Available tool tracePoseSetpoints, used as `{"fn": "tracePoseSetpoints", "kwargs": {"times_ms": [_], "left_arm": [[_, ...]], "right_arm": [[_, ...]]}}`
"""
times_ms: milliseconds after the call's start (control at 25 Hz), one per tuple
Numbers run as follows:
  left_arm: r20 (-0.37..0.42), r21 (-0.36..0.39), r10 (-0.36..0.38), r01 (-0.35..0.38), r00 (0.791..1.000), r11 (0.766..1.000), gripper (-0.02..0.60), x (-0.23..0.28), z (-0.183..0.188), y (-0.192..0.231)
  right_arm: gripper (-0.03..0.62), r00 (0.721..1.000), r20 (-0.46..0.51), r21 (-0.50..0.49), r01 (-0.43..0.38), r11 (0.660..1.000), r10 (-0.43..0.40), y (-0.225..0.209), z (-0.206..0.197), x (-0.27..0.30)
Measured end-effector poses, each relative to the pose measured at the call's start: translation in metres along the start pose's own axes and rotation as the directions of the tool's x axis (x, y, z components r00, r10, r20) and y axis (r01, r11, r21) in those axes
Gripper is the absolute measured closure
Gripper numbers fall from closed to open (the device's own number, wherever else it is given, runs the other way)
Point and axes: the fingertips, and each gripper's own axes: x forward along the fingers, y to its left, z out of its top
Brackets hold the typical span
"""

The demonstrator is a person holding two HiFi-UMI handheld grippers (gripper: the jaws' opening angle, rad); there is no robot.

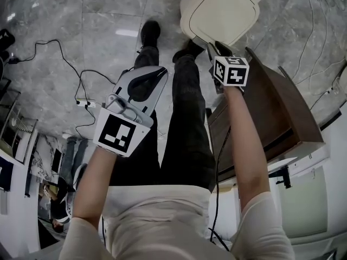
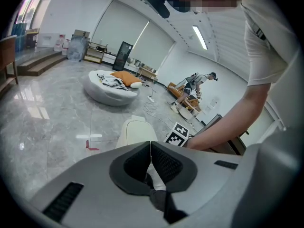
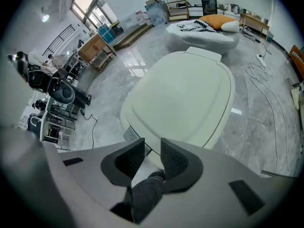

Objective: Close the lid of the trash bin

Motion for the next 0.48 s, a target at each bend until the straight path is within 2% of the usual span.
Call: {"fn": "tracePoseSetpoints", "kwargs": {"times_ms": [200, 480], "left_arm": [[0.000, 0.026, 0.005, -0.005, 1.000, 1.000, 0.563, -0.012, 0.002, -0.003], [0.027, 0.089, 0.005, -0.008, 1.000, 0.996, 0.563, -0.036, 0.029, -0.011]], "right_arm": [[0.490, 0.999, 0.033, -0.026, 0.005, 1.000, -0.005, 0.012, 0.013, -0.018], [0.522, 0.996, 0.093, -0.062, 0.024, 0.998, -0.018, 0.031, 0.035, -0.065]]}}
